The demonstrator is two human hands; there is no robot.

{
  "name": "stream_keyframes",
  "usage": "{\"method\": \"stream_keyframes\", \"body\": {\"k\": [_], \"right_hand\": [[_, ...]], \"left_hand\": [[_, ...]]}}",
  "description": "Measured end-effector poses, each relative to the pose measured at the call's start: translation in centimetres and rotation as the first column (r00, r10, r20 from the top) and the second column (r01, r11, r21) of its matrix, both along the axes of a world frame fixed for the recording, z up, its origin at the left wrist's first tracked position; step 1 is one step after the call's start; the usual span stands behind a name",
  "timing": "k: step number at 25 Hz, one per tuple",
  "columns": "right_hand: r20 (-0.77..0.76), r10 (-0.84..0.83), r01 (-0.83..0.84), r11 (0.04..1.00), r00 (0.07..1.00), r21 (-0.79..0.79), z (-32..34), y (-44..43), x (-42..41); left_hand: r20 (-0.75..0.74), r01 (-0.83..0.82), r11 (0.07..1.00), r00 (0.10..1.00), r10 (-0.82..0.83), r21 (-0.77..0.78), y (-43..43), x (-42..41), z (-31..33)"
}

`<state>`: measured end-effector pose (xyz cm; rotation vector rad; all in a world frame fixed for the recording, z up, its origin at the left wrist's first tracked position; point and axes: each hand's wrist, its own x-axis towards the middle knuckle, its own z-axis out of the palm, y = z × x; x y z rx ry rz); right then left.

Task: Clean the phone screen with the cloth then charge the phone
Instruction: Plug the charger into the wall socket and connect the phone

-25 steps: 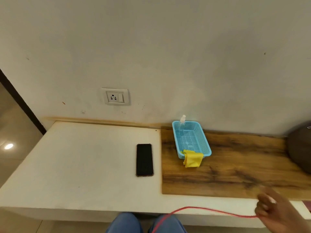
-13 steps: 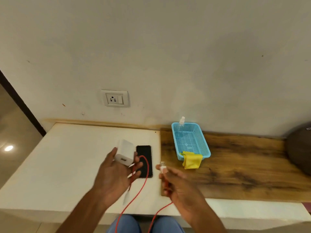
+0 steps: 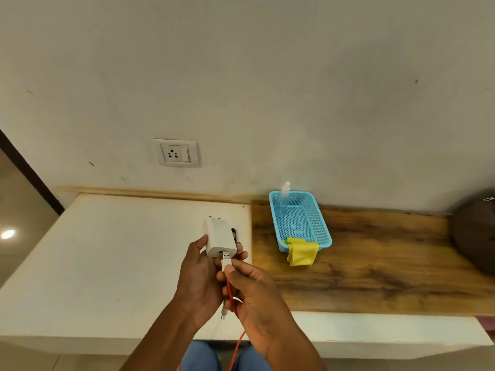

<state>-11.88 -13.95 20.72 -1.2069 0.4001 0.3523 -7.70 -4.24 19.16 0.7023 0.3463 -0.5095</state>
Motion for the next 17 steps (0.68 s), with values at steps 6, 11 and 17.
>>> {"method": "stream_keyframes", "body": {"k": [6, 11, 17], "right_hand": [[-0.015, -0.013, 0.013, 0.999, 1.000, 0.031, -0.2, 0.0, 0.0], [-0.025, -0.023, 0.025, 0.997, 0.999, 0.078, -0.3, 0.0, -0.2], [0.010, 0.042, -0.042, 0.998, 0.999, 0.053, -0.3, -0.7, -0.2]], "left_hand": [[0.071, -0.004, 0.999, 0.998, 0.001, 0.044, -0.1, -0.2, -0.6], [0.099, 0.029, 0.995, 0.994, -0.038, 0.092, -0.3, -0.6, -1.2], [0.153, 0.038, 0.999, 0.987, -0.039, 0.007, -0.3, -0.4, -0.5]]}}
